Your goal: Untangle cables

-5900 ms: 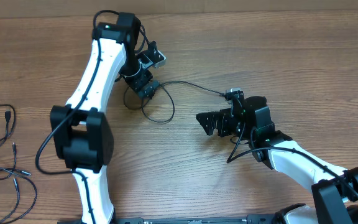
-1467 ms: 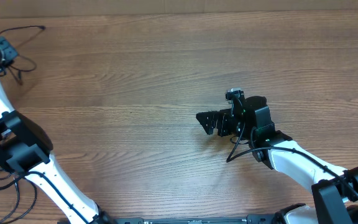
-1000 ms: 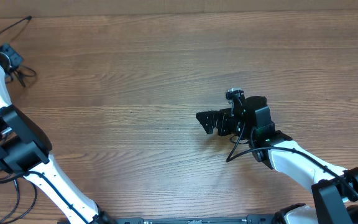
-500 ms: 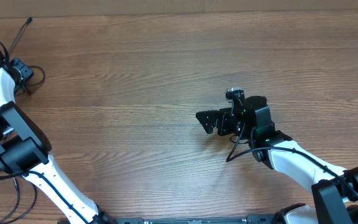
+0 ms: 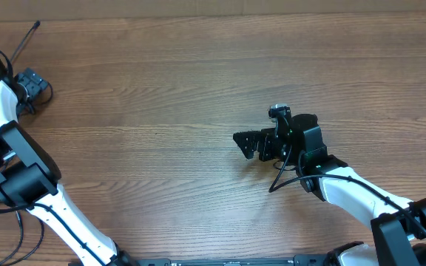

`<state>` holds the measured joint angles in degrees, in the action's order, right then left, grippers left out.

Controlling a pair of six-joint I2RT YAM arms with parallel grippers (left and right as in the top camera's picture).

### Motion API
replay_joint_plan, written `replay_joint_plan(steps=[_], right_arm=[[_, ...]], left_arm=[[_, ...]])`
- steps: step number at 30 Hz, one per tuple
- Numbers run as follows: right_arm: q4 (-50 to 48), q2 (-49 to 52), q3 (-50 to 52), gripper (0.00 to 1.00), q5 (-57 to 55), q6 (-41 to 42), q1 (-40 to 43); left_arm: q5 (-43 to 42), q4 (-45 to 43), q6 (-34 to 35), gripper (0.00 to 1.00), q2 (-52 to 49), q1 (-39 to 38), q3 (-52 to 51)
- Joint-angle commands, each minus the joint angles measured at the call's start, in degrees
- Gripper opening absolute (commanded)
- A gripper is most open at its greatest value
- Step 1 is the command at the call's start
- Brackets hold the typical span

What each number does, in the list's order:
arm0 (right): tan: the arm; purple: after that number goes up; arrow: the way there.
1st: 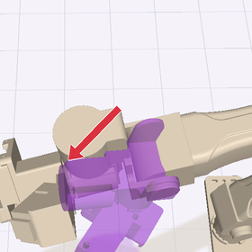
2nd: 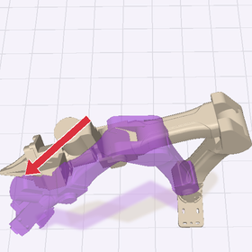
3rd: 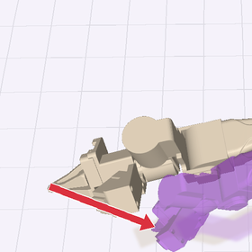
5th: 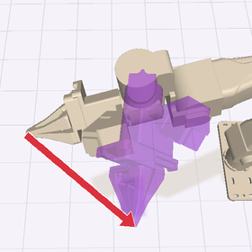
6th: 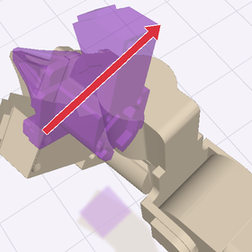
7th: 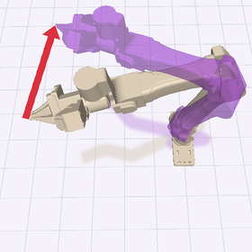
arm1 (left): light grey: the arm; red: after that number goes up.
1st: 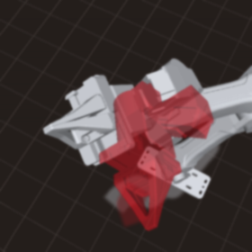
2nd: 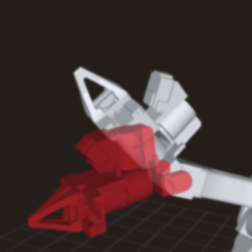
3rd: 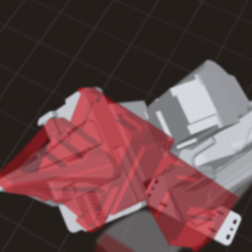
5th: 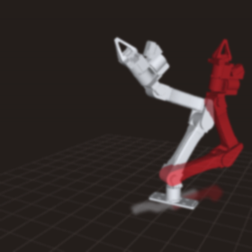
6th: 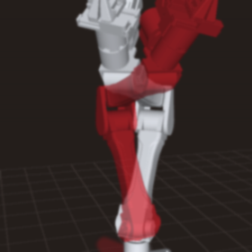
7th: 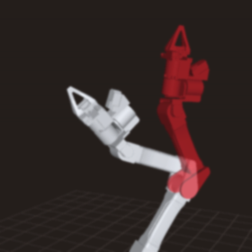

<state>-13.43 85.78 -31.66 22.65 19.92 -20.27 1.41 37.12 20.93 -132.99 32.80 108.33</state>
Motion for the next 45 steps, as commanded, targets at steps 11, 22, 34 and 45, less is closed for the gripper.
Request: replay_joint_plan(steps=[11, 22, 34, 45], right_arm=[[-0.39, 0.2, -0.55, 1.0, -0.09, 0.24, 0.09], [-0.11, 0.2, -0.55, 1.0, -0.09, 0.22, 0.09], [0.07, 0.2, -0.55, 1.0, -0.11, 0.2, 0.09], [0.26, 0.2, -0.55, 1.0, -0.59, -0.17, 0.09]], left_arm=[[5.07, 6.62, 0.55, 1.0, 19.85, 7.34, -0.48], [-12.26, 12.59, -14.19, 1.0, 24.96, 4.66, -0.5], [-13.03, 9.79, -28.72, 1.0, 23.45, -7.5, -0.52], [-9.77, 8.09, -29.24, 1.0, 11.1, -11.41, -0.52]])
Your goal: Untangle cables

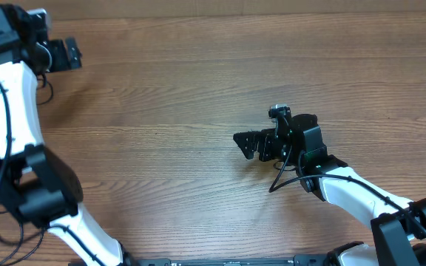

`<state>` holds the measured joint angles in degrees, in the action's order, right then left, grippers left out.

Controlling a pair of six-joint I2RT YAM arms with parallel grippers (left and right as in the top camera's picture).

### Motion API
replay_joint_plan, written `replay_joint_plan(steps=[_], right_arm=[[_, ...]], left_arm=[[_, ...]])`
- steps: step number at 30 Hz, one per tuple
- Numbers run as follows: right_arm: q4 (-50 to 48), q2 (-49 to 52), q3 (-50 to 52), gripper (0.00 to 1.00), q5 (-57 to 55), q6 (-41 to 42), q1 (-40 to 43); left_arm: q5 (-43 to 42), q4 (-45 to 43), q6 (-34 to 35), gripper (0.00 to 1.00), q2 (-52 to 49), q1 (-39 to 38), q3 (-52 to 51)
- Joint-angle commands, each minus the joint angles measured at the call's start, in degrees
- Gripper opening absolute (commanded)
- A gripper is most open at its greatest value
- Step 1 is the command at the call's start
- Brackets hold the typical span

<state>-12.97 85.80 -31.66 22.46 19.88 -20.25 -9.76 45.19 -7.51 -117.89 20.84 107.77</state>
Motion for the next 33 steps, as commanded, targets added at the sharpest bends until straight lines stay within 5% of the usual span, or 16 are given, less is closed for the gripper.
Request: replay_joint_plan(steps=[1, 11, 33], right_arm=[[-0.22, 0.17, -0.55, 1.0, -0.37, -0.13, 0.07], [-0.37, 0.17, -0.55, 1.0, -0.35, -0.13, 0.07], [-0.22, 0.17, -0.55, 1.0, -0.39, -0.13, 0.07]], left_arm=[[1.36, 0.0, -0.81, 0.99, -5.46, 0.87, 0.04], [2.12, 1.4, -1.09, 1.0, -13.14, 4.07, 0.04], [6.4, 3.8, -3.56, 0.95, -13.31, 14.62, -0.09]])
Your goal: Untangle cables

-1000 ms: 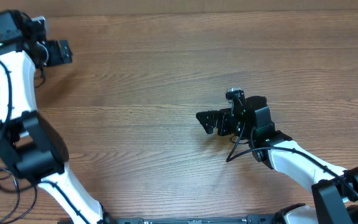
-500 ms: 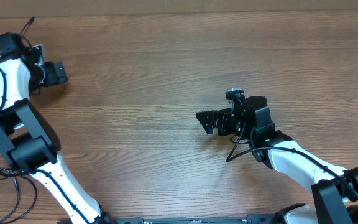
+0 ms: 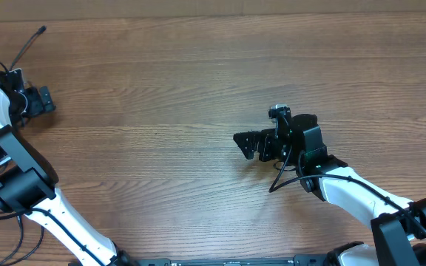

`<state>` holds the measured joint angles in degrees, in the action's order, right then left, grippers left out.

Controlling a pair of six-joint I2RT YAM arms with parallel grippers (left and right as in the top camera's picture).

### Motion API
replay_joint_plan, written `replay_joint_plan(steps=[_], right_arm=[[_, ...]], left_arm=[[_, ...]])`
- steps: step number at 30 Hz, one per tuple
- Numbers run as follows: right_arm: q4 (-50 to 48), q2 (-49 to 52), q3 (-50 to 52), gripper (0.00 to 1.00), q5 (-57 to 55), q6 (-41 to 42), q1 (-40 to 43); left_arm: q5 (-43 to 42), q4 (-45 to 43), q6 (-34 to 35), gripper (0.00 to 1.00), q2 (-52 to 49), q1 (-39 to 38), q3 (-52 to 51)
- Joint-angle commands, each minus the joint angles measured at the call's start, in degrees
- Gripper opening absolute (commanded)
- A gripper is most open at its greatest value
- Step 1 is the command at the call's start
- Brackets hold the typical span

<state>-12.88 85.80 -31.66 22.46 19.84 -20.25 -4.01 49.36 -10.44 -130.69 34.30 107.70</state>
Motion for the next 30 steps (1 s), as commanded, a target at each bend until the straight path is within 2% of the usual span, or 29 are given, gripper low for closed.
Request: replay_joint_plan(steps=[1, 5, 10, 13, 19, 30], right_arm=[[-0.33, 0.17, -0.55, 1.0, -0.39, -0.09, 0.07], [-0.48, 0.17, -0.55, 1.0, -0.37, -0.07, 0.07], [-0.63, 0.17, -0.55, 1.0, -0.35, -0.07, 0.07], [-0.7, 0.17, -0.55, 1.0, -0.33, -0.07, 0.07], [-0.76, 0.17, -0.55, 1.0, -0.33, -0.07, 0.07], [-1.44, 0.15, -0.68, 1.0, -0.26, 1.18, 0.11]], left_arm=[[0.63, -0.52, 0.09, 0.95, -0.5, 1.62, -0.04], [-1.4, -0.79, 2.1, 0.96, -0.5, 2.95, -0.04], [-11.32, -1.09, 1.79, 0.96, -0.44, 3.17, 0.07], [-15.1, -0.81, 1.2, 1.0, 0.02, 2.89, 0.24], [-15.08, 0.59, -1.42, 0.99, 5.16, 0.87, 0.26], [-13.11, 5.97, -2.03, 1.0, 21.77, -6.4, 0.26]])
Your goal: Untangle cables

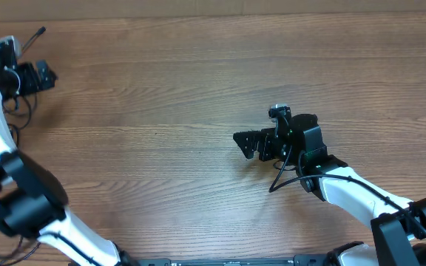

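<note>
Only one stretch of black cable shows, a thin strand slanting up at the table's far left edge; the rest is hidden behind my left arm. Just right of and below that strand, my left gripper points right. It is blurred, so neither its jaws nor anything held in them can be made out. A thin dark loop hangs under the left wrist. At mid-table my right gripper points left above bare wood, far from the cable, with nothing visible between its fingers.
The brown wooden table fills the view. My left arm's white links run down the left edge. My right arm reaches in from the bottom right corner.
My left gripper has moved up and slightly right, from beside the left edge at mid-height to just under the cable strand. The right arm has not moved.
First my left gripper was low at the far left edge, near the cable strand. Then it was raised at the top left corner, the strand hidden. After that it sat back low at the left edge, and now it is a little higher. My right gripper stayed mid-table throughout.
</note>
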`<state>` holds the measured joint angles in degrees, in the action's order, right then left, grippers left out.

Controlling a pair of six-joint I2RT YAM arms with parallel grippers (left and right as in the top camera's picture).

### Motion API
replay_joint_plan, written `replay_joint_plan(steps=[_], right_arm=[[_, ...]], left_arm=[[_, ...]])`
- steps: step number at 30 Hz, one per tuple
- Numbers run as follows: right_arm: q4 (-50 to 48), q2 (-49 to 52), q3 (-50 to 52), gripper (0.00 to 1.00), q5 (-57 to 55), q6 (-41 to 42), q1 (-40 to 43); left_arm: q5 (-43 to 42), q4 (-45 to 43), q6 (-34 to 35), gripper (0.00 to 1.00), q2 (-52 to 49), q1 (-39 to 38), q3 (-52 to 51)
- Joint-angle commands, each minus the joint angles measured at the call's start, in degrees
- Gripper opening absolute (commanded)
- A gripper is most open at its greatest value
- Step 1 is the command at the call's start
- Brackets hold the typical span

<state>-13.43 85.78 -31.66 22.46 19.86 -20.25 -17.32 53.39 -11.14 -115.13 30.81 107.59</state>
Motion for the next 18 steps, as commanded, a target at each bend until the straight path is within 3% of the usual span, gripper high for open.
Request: replay_joint_plan(steps=[1, 5, 12, 18], right_arm=[[-1.29, -0.02, -0.98, 1.0, 0.52, 2.58, 0.13], [2.23, -1.9, -5.03, 1.0, 2.45, 5.25, 0.13], [31.89, -4.42, -23.28, 1.0, -6.58, 0.87, 0.13], [48.63, -4.44, -36.2, 1.0, -20.2, 0.85, 0.13]], left_arm=[[0.26, 2.93, -1.33, 1.0, 7.37, -4.07, 0.37], [0.37, 7.69, -1.33, 1.0, 10.84, -9.2, 0.37], [10.54, 16.94, -0.94, 0.99, 12.07, -20.02, 0.33], [9.86, 17.88, 0.5, 1.0, 12.07, -30.01, 0.33]])
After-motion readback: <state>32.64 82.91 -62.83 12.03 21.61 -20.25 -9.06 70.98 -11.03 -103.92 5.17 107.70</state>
